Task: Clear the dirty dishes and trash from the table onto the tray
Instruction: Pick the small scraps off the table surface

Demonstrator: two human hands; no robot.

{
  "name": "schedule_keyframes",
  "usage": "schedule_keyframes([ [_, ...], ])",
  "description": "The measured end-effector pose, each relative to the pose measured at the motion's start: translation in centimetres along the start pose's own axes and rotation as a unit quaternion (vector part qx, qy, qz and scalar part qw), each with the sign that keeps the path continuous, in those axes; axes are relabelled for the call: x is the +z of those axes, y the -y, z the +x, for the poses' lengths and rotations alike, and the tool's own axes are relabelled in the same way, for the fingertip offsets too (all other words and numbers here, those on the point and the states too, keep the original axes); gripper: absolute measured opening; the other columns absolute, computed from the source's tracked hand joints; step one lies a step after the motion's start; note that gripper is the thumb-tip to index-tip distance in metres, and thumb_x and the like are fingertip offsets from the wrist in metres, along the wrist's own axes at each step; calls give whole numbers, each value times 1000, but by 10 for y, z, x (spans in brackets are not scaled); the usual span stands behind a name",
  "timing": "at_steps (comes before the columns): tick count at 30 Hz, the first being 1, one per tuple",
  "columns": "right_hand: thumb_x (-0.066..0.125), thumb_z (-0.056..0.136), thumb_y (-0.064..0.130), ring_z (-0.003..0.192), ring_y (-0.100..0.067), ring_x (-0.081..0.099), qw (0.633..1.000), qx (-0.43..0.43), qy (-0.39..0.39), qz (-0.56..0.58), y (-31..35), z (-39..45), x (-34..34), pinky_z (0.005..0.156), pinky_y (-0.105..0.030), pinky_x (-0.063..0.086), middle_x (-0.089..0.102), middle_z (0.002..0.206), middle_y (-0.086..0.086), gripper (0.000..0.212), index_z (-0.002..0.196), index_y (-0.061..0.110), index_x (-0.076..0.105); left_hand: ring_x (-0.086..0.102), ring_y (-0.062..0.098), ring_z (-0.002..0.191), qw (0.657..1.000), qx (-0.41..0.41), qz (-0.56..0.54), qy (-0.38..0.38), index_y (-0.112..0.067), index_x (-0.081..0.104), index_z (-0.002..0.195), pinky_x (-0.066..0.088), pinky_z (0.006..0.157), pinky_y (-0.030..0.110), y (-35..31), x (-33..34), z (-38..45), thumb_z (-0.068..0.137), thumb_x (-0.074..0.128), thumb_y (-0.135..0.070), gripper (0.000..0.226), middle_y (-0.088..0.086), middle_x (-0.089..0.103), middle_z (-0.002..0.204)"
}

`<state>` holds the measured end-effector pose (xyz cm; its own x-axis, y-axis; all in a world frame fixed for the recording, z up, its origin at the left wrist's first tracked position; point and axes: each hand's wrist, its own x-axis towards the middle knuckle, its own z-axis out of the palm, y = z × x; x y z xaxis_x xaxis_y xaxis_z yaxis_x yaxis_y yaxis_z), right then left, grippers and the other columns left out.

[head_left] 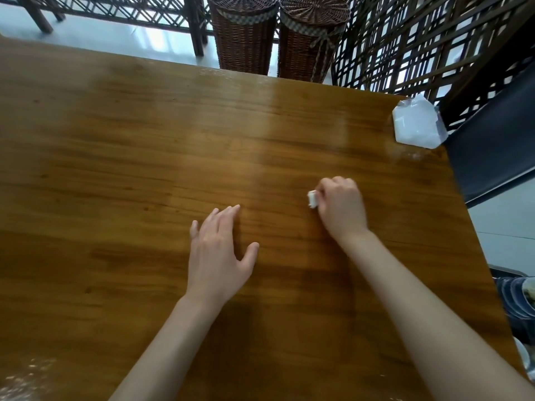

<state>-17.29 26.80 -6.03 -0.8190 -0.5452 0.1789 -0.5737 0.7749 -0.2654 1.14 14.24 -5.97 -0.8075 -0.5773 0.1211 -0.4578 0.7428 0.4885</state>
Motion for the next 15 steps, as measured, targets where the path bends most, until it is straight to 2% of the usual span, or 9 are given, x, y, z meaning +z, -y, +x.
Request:
schedule_keyframes([
  [3, 53, 93, 17, 85, -24, 52, 994, 99, -34, -22, -39, 2, -11, 67, -27, 37, 62, 91, -11, 13, 93, 8, 62, 39, 23, 133, 1000, 7, -3, 3, -15, 45, 136, 10, 109, 40, -3, 3, 2, 78, 71, -35, 67, 5, 52, 135],
  [5, 54, 92, 17, 84, -26, 54, 992, 121, -36, -29, -49, 1, -13, 65, -28, 38, 62, 91, -13, 13, 94, 7, 64, 38, 22, 134, 1000, 12, -1, 9, -16, 44, 137, 9, 109, 39, -5, 6, 1, 79, 70, -36, 67, 5, 51, 136],
  [8, 55, 92, 16, 87, -28, 57, 992, 124, -19, -24, -48, 4, -11, 67, -30, 42, 62, 95, -14, 17, 96, 6, 68, 35, 21, 135, 1000, 14, 0, 17, -18, 43, 138, 8, 110, 38, -7, 9, 0, 80, 69, -38, 67, 2, 50, 138],
  [11, 58, 90, 16, 86, -23, 60, 992, 125, -10, 8, -36, 3, -10, 69, -27, 45, 65, 95, -12, 16, 95, 7, 71, 35, 20, 136, 1000, 19, -1, 21, -19, 43, 138, 8, 110, 39, -7, 10, -2, 80, 68, -39, 66, 2, 49, 139],
  [15, 62, 88, 18, 80, -18, 59, 996, 69, 3, 63, 6, -16, -1, 68, -24, 45, 64, 87, -7, 13, 91, 9, 72, 36, 22, 135, 1000, 16, -5, 17, -18, 44, 137, 10, 110, 40, -10, 11, -3, 80, 68, -36, 64, 3, 50, 138],
])
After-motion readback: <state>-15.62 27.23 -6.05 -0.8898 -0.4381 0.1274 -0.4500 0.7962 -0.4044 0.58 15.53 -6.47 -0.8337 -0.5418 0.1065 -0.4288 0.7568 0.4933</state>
